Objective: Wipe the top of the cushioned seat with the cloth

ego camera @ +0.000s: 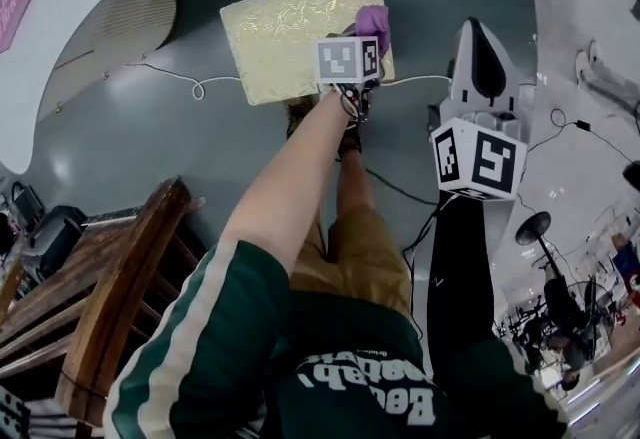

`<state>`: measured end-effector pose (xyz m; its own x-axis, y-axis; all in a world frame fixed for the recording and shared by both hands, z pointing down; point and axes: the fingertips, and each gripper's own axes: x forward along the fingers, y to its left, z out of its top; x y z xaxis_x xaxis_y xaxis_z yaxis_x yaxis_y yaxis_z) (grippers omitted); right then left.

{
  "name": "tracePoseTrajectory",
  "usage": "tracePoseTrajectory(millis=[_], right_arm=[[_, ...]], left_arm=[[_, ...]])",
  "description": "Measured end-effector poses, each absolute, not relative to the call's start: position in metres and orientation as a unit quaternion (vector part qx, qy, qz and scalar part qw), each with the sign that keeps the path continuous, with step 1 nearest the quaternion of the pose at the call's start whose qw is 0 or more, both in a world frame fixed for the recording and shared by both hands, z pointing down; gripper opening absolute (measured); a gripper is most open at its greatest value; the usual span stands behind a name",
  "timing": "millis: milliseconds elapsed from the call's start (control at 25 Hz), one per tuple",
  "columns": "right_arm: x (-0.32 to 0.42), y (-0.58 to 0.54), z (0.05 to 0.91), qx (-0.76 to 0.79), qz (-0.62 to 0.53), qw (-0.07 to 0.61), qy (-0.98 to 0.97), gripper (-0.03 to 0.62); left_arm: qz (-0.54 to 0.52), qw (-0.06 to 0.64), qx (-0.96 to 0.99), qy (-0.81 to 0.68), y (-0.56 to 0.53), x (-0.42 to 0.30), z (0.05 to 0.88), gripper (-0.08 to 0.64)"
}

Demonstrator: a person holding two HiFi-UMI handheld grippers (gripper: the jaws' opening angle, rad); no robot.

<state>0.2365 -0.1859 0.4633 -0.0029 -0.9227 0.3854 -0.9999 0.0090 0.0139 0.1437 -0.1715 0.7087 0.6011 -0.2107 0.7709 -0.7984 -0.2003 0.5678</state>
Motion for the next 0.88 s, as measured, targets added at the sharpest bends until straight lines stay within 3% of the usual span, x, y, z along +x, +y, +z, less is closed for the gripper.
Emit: tracePoseTrajectory(millis=[160, 440, 880], right_arm=[[0.253, -0.167, 0.470, 0.701, 0.148, 0.152, -0.681, 0.008], [0.265, -0.159, 0.472, 0.702, 0.149, 0.151, -0.680, 0.008], [0.205, -0.188, 0.456, 0.653, 0.124, 0.137, -0.735, 0.008]], left_arm=[[0.283, 0.547, 0.713, -0.336, -0.165, 0.172, 0.725, 0.132], [0.300, 0.523, 0.726, -0.332, -0.168, 0.159, 0.731, 0.130], [0.281, 0.524, 0.688, -0.416, -0.174, 0.045, 0.730, 0.130]])
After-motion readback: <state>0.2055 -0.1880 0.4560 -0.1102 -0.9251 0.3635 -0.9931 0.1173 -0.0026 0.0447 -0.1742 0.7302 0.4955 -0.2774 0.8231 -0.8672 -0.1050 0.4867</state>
